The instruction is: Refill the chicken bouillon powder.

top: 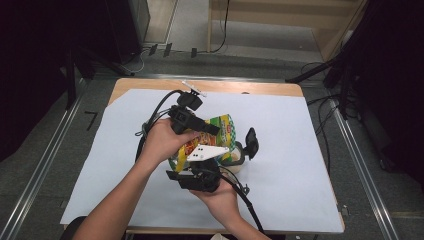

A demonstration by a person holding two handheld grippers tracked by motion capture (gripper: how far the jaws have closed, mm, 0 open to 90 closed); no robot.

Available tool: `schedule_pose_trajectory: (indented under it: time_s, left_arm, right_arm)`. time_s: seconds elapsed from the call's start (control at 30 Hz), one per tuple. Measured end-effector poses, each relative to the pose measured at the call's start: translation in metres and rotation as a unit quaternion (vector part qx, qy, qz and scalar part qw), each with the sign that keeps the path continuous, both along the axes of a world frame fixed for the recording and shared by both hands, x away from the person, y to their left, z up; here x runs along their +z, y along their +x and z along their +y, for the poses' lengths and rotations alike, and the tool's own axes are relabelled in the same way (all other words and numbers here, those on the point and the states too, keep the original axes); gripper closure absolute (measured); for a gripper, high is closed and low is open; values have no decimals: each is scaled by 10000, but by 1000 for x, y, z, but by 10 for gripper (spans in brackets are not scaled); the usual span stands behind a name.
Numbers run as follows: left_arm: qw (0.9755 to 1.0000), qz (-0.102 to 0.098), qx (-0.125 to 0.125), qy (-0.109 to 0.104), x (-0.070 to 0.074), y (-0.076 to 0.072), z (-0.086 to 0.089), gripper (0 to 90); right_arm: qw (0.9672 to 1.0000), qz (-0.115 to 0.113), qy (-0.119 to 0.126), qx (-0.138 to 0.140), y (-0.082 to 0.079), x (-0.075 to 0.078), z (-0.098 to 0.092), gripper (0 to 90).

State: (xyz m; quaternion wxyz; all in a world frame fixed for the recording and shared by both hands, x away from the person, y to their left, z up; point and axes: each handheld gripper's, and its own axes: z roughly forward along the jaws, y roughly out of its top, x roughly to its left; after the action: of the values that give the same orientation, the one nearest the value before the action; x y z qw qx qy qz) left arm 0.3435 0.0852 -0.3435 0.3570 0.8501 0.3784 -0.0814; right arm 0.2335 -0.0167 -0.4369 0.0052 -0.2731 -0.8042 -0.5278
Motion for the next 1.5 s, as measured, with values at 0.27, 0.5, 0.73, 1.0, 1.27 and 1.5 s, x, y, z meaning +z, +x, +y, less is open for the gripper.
schedule_pose_trajectory:
  time_s: [0.27, 0.5, 0.73, 1.0, 1.27, 1.5]
  left_arm:
    - [10000, -20, 3, 50, -1, 0, 0, 735]
    - [10000, -27, -8, 50, -1, 0, -1, 736]
    - [10000, -35, -31, 64, -1, -1, -2, 739]
    - [10000, -29, -24, -17, 1, -1, -2, 727]
    - [9998, -186, -53, -35, 8, -7, -3, 702]
    - [9998, -170, -60, -69, 9, -8, -4, 698]
  right_arm:
    - [10000, -9, 22, 0, 0, -2, 0, 640]
    - [10000, 1, 43, -4, 0, -2, 0, 644]
    - [10000, 22, 32, 15, -1, -3, 0, 674]
    - [10000, -76, -21, 6, -1, -2, 1, 673]
    - [9999, -91, 114, -22, 1, 0, -3, 649]
    - [9999, -36, 166, -23, 1, 1, -3, 652]
